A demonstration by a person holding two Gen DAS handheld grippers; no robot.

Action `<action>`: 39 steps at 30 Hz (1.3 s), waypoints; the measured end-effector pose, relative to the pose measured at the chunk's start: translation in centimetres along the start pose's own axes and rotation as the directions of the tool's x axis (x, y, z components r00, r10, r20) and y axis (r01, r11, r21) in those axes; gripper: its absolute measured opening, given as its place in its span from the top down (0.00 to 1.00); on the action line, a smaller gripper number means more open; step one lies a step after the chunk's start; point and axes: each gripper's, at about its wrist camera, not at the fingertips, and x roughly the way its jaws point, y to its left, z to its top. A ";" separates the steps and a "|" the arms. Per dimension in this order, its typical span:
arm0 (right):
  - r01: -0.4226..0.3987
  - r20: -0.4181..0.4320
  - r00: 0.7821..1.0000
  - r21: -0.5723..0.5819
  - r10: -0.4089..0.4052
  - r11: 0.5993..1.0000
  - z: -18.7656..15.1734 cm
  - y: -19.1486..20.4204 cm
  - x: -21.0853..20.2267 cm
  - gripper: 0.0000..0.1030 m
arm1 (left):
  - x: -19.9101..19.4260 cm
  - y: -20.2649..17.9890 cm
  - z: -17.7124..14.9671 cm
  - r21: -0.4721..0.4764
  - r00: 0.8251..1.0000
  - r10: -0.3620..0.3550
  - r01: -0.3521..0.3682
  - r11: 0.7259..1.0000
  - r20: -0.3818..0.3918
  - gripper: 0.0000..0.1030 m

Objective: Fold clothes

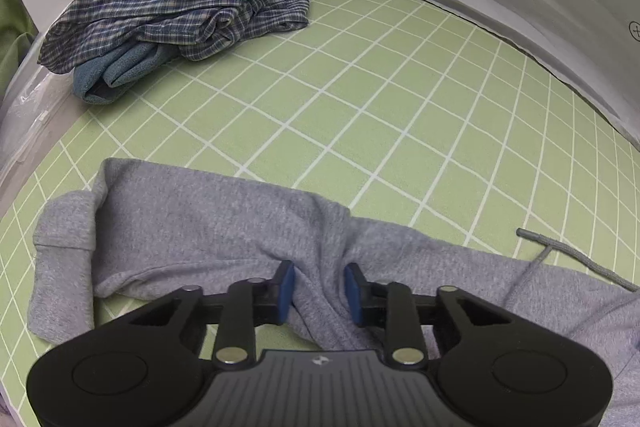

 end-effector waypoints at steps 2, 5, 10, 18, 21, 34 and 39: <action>-0.077 0.094 0.992 -0.021 0.079 0.997 2.2 1.0 -1.8 0.91 | 0.2 0.7 0.4 -0.015 1.000 -0.014 0.014 1.000 0.007 0.85; -0.177 0.241 0.954 -0.020 0.177 0.984 5.7 1.9 -4.3 0.92 | 0.9 1.8 1.6 -0.051 1.000 -0.018 0.020 0.999 0.025 0.86; 0.037 0.311 0.950 -0.105 -0.002 0.994 8.0 2.8 -2.4 0.99 | 1.5 2.5 3.9 -0.077 0.997 0.016 -0.011 0.997 0.073 0.86; 0.170 0.117 0.979 -0.039 -0.164 0.985 3.8 -0.2 0.0 0.38 | 0.5 2.2 4.4 -0.034 0.997 -0.017 0.020 0.999 0.074 0.53; 0.175 0.088 0.982 -0.099 -0.166 0.980 1.2 1.9 -0.3 0.27 | 0.4 1.7 4.0 -0.013 0.998 -0.029 0.030 0.999 0.061 0.49; 0.236 0.040 0.969 -0.422 -0.242 0.875 -1.7 12.6 7.9 0.13 | 2.8 0.8 2.9 -0.054 0.997 0.067 -0.068 0.996 -0.024 0.04; 0.315 0.124 0.949 -0.421 -0.290 0.851 -1.0 10.5 8.2 0.18 | 3.4 1.5 2.9 -0.082 0.997 0.064 -0.067 0.994 -0.038 0.00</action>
